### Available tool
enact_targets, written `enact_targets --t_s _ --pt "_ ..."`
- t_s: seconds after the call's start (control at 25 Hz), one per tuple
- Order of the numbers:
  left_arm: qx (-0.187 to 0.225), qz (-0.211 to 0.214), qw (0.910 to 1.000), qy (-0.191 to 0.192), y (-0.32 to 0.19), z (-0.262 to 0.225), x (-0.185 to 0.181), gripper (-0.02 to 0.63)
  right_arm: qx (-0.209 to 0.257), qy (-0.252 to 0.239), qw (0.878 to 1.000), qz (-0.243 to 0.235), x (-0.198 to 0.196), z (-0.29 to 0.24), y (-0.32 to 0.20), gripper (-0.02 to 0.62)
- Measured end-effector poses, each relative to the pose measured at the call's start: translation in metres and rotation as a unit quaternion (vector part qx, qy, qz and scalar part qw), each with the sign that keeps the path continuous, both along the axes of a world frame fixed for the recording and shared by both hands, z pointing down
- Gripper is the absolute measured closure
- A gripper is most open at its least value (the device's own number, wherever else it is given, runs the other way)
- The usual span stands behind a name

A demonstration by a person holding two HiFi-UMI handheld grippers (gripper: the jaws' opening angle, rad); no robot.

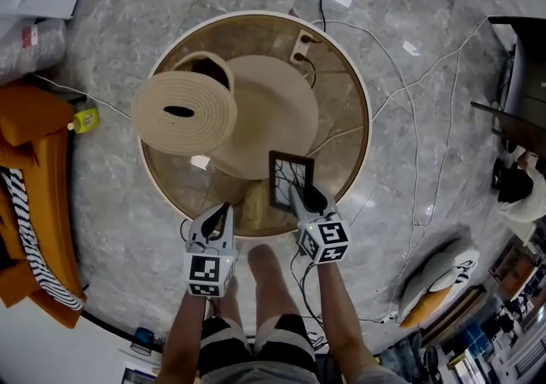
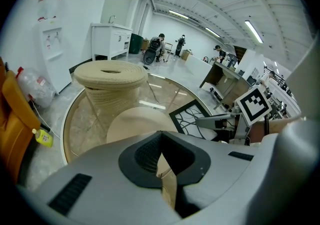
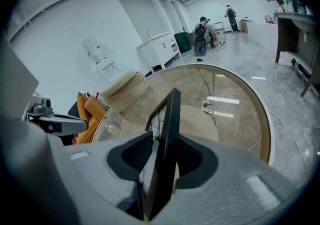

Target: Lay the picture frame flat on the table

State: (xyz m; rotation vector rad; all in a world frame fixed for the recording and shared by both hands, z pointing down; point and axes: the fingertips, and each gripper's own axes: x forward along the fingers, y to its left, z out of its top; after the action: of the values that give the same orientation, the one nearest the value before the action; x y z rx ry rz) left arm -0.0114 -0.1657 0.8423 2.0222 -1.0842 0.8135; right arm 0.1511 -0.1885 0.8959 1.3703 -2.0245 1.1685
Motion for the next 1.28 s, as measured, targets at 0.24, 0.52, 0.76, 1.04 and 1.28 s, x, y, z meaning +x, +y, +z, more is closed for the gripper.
enact_targets --t_s 0.24,0.52,0.76,1.04,1.28 --pt "-0.003 0.010 0.9999 -0.006 0.008 0.002 0.001 0.591 -0.017 -0.001 1.000 0.014 0.004 0.011 0.003 0.433" --pt "0.001 0.007 0.9999 -0.011 0.013 -0.004 -0.001 0.591 -0.021 0.029 0.999 0.024 0.011 0.017 0.005 0.387" --pt "0.004 0.005 0.9999 -0.012 0.018 -0.008 -0.001 0.591 -0.031 0.039 0.999 0.018 0.016 0.025 0.006 0.364" --pt "0.008 0.006 0.9998 -0.015 0.022 -0.012 -0.009 0.591 -0.031 0.051 0.998 0.019 0.015 0.027 0.012 0.353" --pt "0.017 0.011 0.9997 -0.012 0.022 -0.021 -0.011 0.591 -0.024 0.052 0.998 0.028 0.015 0.013 0.014 0.353"
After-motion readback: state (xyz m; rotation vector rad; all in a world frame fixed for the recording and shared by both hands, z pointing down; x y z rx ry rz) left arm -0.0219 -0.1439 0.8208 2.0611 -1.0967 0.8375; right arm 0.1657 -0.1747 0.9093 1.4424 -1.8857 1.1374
